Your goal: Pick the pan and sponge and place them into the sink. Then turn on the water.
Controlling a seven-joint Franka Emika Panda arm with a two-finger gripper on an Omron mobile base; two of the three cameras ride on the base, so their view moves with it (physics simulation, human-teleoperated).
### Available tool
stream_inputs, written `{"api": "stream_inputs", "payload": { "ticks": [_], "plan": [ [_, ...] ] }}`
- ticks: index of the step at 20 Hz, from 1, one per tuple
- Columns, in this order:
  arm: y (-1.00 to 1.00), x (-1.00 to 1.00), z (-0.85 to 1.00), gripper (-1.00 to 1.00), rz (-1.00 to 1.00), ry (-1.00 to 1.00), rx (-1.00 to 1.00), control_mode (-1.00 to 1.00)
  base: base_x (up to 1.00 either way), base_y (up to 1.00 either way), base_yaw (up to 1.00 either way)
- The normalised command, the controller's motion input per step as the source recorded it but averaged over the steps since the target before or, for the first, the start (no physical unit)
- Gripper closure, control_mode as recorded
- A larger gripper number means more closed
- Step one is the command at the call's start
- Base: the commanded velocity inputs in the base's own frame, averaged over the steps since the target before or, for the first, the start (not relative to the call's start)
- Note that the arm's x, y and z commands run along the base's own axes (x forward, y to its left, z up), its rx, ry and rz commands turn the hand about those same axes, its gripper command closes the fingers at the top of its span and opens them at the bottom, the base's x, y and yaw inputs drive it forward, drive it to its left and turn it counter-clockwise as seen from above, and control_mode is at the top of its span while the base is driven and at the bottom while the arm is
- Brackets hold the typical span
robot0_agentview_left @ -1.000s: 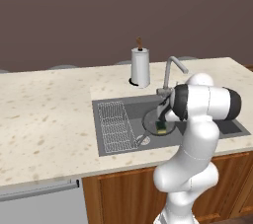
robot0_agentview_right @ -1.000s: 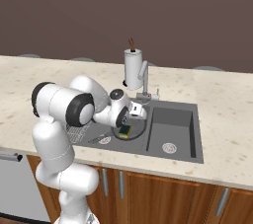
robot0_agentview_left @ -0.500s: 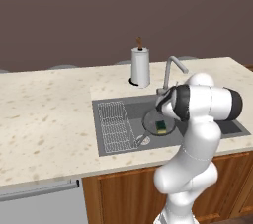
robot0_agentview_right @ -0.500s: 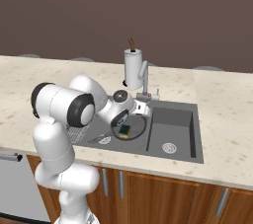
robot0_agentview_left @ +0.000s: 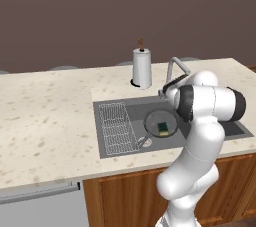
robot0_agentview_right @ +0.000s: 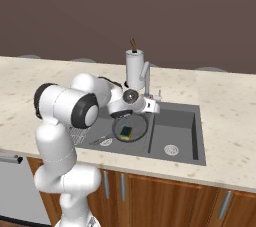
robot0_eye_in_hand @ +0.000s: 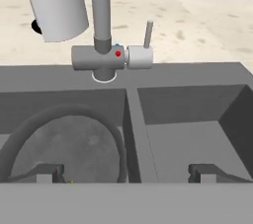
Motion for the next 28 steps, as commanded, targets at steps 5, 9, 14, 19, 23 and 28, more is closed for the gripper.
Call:
{"api": "stream_inputs", "payload": {
  "ticks": [5, 9, 14, 19, 23, 28],
  "plan": [
    [-0.32, 0.00, -0.15, -1.00, 0.08, -0.12, 0.00, -1.00, 0.00, 0.00, 0.00],
    [-0.08, -0.04, -0.39, -1.00, 0.09, -0.14, 0.00, -1.00, 0.00, 0.00, 0.00],
    [0.00, -0.07, -0.37, -1.00, 0.09, -0.15, -0.02, -1.00, 0.00, 0.00, 0.00],
    [0.00, 0.00, -0.08, -1.00, 0.07, -0.19, -0.01, -1.00, 0.00, 0.00, 0.00],
    [0.00, -0.03, 0.00, -1.00, 0.05, -0.24, 0.00, -1.00, 0.00, 0.00, 0.00],
    [-0.01, -0.06, 0.08, -1.00, 0.05, -0.22, 0.00, -1.00, 0.00, 0.00, 0.00]
  ]
}}
